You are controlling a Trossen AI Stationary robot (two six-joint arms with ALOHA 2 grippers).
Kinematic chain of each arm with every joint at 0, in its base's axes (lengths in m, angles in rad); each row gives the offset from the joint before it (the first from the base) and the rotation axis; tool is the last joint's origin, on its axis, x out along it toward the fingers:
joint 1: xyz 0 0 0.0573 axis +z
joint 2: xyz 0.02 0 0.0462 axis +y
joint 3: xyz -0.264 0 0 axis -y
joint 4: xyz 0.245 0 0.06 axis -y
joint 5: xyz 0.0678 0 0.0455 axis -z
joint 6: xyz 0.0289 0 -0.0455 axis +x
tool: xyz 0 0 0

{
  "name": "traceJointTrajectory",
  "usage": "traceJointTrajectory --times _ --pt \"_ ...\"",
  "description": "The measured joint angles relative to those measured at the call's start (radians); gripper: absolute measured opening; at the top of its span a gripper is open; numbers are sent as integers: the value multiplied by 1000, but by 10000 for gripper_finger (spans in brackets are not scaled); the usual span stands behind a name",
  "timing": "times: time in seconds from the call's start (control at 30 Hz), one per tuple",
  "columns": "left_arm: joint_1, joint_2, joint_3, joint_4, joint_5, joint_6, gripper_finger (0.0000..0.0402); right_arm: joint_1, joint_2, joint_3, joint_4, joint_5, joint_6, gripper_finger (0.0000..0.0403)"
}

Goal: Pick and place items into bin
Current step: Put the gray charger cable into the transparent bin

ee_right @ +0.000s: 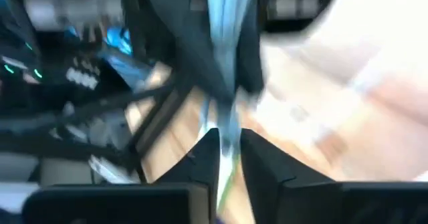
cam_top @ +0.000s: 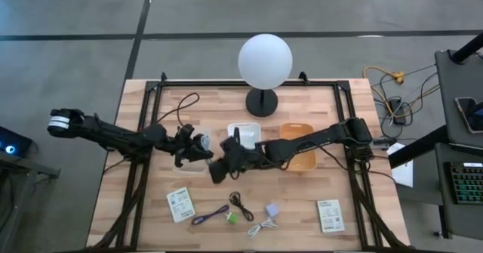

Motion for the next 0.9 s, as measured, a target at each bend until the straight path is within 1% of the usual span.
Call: traceJointTrajectory --times 0.1,0.2,0.23,0.33,0.4,0.47,0.53,0.57,0.6,0.63,0.7,0.77,0.83,0.9 --pt "1 -35 -2 -111 -2 1 16 26 0 8 -56 -59 16 95" --pt "3 -116 -2 -272 -2 -28 16 53 -1 19 -120 -159 30 127" --pt "3 -149 -2 -334 -4 -43 16 67 -2 20 -158 -170 29 136" --pt "2 -279 3 -566 -29 -111 16 119 -2 25 -292 -156 63 157" --pt "3 -378 45 -791 -69 -142 15 143 -4 27 -377 -153 128 166" --pt "2 -473 117 -1106 -128 -153 15 149 -6 27 -448 -150 207 171" --pt "1 -526 200 -1402 -205 -168 15 143 -6 19 -495 -139 282 172" --pt "1 -540 237 -1515 -240 -167 15 139 -5 15 -507 -135 304 172" --pt "1 -546 265 -1591 -268 -167 15 134 -5 12 -508 -134 311 172" --pt "1 -546 283 -1628 -275 -168 15 130 -5 11 -506 -135 313 170" --pt "1 -536 291 -1626 -258 -170 15 120 -6 11 -507 -139 313 167" --pt "1 -512 277 -1587 -230 -176 15 105 -7 11 -513 -142 300 164" --pt "1 -467 245 -1586 -221 -177 15 86 -8 14 -517 -139 258 160" --pt "8 -416 216 -1506 -218 -192 16 74 -16 22 -517 -134 219 157"
